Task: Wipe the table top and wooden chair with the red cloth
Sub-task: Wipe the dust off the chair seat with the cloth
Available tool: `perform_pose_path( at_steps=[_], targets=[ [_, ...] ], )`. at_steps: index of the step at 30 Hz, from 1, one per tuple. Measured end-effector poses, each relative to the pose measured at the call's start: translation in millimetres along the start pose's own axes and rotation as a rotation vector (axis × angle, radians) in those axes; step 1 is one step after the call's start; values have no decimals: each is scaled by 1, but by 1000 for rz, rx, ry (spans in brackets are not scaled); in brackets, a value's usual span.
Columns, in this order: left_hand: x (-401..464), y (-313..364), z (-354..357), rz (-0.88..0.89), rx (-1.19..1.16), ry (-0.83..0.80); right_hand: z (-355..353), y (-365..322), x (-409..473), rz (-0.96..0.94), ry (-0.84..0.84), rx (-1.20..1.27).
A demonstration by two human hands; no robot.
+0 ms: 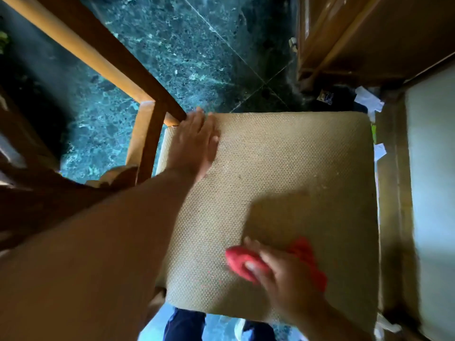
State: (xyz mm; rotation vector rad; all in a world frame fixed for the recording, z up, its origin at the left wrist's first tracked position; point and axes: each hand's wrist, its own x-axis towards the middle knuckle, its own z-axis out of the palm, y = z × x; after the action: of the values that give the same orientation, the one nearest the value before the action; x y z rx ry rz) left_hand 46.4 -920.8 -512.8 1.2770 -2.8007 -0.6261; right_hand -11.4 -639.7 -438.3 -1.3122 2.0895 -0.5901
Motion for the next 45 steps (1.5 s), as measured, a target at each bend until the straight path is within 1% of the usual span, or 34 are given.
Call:
perform_pose_path(
  at_steps=[2, 3, 5, 6, 7, 8, 10, 12, 13, 14, 15, 16, 18, 19, 20, 21, 22, 23, 25, 26, 27, 28, 29, 30, 32, 33, 35, 36, 39, 41, 42, 43, 45],
  targets=[
    [-63, 6, 7, -213, -83, 97, -41, 14, 22, 203, 190, 196],
    [-94, 10, 12, -275, -87, 115, -61, 22, 40, 238, 261, 267],
    [-134, 10, 21, -318, -49, 89, -91, 31, 91, 224, 381, 241],
    [-140, 8, 25, -320, -32, 77, -101, 30, 121, 175, 411, 185],
    [-140, 6, 30, -323, -13, 77, -104, 26, 152, 117, 403, 134],
    [-137, 4, 33, -324, 7, 87, -99, 21, 183, 34, 355, 68],
    [-133, 1, 42, -307, 22, 124, -73, 12, 237, -129, 196, -57],
    [-135, -2, 50, -279, 11, 159, -34, 2, 269, -185, 46, -284],
    [-134, -4, 53, -267, 8, 182, -14, -3, 271, -190, 18, -411],
    [-134, -6, 56, -260, 4, 198, 2, -6, 261, -221, 37, -534],
    [-133, -7, 57, -257, 1, 207, 13, -6, 241, -266, 52, -607],
    [-133, -8, 57, -256, 0, 212, 19, -5, 210, -341, 27, -613],
    [-133, -9, 56, -267, 17, 200, 19, 3, 133, -529, -76, -566],
    [-134, -8, 55, -275, 31, 185, 13, 7, 98, -583, -200, -535],
    [-134, -7, 54, -280, 42, 176, 6, 9, 71, -557, -337, -471],
    [-134, -6, 53, -283, 49, 174, -2, 9, 59, -459, -452, -392],
    [-134, -6, 52, -283, 50, 176, -9, 5, 63, -350, -476, -322],
    [-135, -6, 52, -283, 46, 180, -16, -3, 83, -231, -442, -269],
    [-134, -7, 55, -287, 50, 187, -28, -15, 145, -86, -238, -114],
    [-134, -7, 57, -285, 53, 185, -40, -21, 180, -55, -91, -40],
    [-135, -9, 59, -282, 55, 185, -51, -29, 216, -92, 64, -27],
    [-135, -10, 61, -279, 58, 187, -57, -40, 246, -150, 176, -85],
    [-134, -11, 63, -278, 61, 190, -56, -48, 267, -192, 222, -174],
    [-134, -12, 64, -278, 60, 193, -47, -56, 283, -214, 202, -268],
    [-134, -13, 66, -276, 59, 207, -11, -65, 289, -286, 16, -456],
    [-134, -13, 67, -276, 61, 218, 11, -64, 276, -322, -67, -542],
    [-134, -12, 67, -266, 54, 232, 35, -51, 229, -482, -65, -714],
    [-134, -12, 67, -262, 50, 236, 35, -44, 197, -505, -94, -721],
    [-135, -13, 64, -250, 72, 224, 13, -21, 100, -489, -261, -414],
    [-135, -13, 63, -258, 71, 226, -9, -16, 72, -309, -345, -305],
    [-135, -13, 63, -262, 65, 230, -21, -13, 73, -226, -317, -328],
    [-134, -12, 64, -261, 56, 234, -33, -12, 84, -173, -245, -336],
    [-134, -12, 66, -260, 40, 234, -59, -13, 123, -90, -83, -263]
  ],
)
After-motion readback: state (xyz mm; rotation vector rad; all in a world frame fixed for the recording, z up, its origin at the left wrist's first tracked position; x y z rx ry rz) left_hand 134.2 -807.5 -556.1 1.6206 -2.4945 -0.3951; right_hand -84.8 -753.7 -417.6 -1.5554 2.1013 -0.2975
